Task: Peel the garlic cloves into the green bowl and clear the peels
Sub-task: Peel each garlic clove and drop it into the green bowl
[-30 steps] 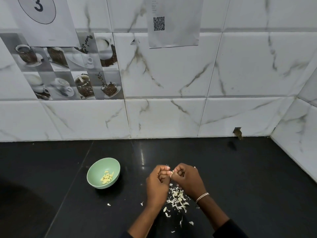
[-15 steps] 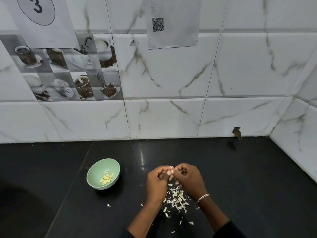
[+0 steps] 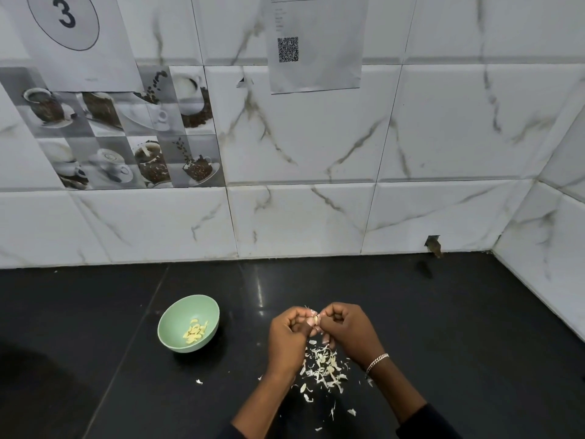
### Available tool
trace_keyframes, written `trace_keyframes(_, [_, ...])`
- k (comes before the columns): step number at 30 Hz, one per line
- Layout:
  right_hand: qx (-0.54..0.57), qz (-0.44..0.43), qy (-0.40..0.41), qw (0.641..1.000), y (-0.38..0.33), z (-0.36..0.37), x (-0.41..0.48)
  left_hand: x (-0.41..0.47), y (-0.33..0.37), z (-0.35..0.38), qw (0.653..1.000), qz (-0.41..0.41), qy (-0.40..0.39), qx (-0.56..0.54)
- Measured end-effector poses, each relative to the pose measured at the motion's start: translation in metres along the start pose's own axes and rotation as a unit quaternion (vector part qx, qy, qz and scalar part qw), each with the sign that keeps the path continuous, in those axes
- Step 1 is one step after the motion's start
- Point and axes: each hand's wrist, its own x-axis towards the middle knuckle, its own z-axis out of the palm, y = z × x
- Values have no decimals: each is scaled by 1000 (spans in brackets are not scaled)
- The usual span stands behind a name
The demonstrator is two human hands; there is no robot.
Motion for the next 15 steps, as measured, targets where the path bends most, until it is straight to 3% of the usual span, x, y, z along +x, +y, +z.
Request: trace_keyframes(15, [-64,1,8,998,1,6,0,-4,-2,-4,989,63,11,132])
